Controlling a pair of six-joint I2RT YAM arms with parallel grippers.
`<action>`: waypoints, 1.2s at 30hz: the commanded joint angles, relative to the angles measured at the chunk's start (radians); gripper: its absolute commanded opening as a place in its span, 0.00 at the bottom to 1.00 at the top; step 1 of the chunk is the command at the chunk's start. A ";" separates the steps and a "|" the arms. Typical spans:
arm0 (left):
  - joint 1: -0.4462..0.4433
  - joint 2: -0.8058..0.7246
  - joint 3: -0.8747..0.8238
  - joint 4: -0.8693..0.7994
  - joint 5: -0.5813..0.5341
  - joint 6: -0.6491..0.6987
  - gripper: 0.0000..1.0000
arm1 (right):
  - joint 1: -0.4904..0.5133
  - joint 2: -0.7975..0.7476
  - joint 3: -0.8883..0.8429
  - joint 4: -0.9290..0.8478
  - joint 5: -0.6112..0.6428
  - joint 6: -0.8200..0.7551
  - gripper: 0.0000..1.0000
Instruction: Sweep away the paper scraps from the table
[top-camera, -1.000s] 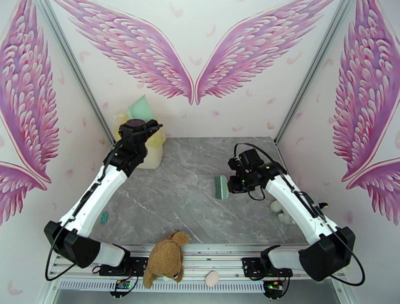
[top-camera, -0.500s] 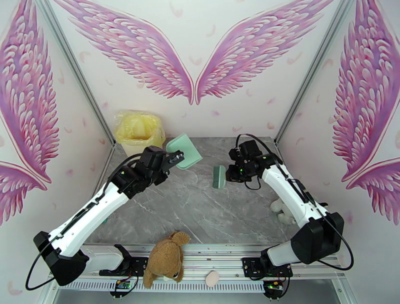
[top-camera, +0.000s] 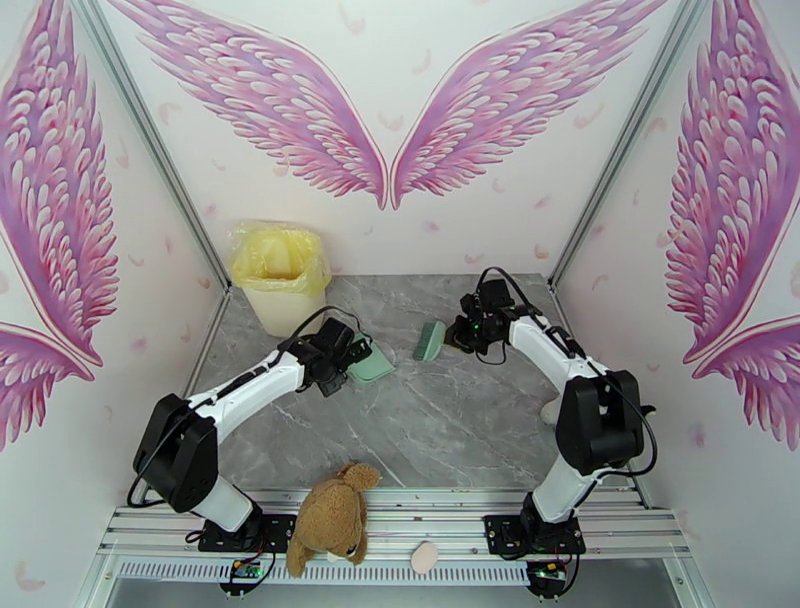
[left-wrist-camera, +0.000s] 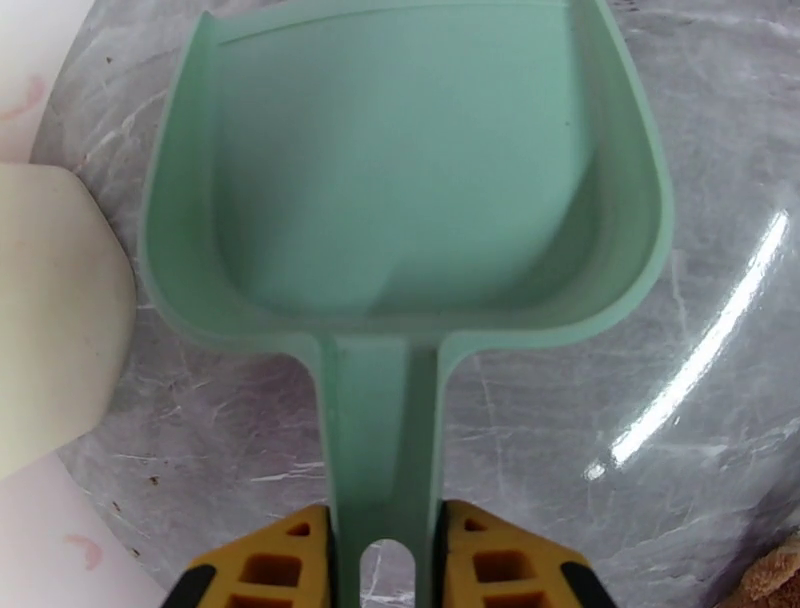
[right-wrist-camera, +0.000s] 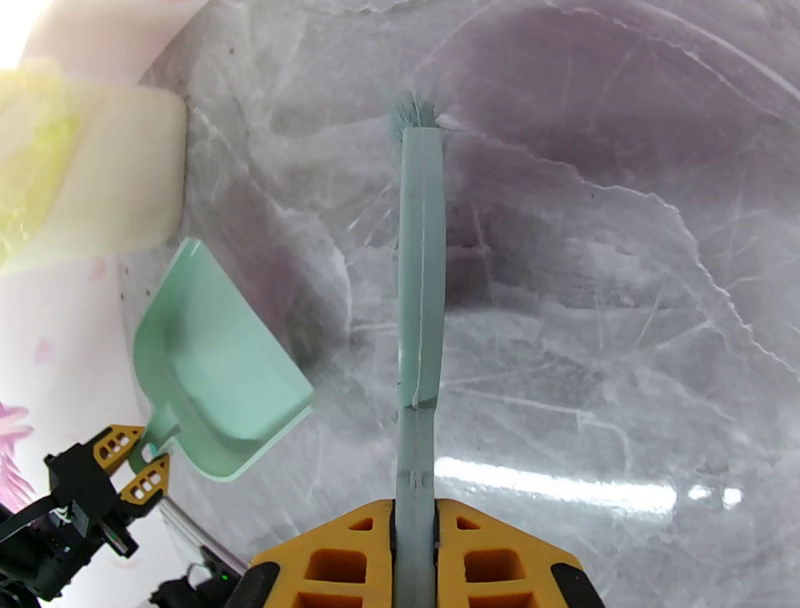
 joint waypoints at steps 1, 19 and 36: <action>0.014 0.037 0.002 0.047 0.072 -0.008 0.00 | -0.030 0.019 -0.041 0.096 -0.059 0.047 0.00; 0.033 0.191 0.026 0.074 0.119 -0.023 0.28 | -0.132 -0.044 -0.288 0.127 -0.016 -0.015 0.18; 0.034 0.076 -0.029 0.100 0.166 -0.031 0.91 | -0.133 -0.104 -0.376 0.078 0.142 -0.065 0.40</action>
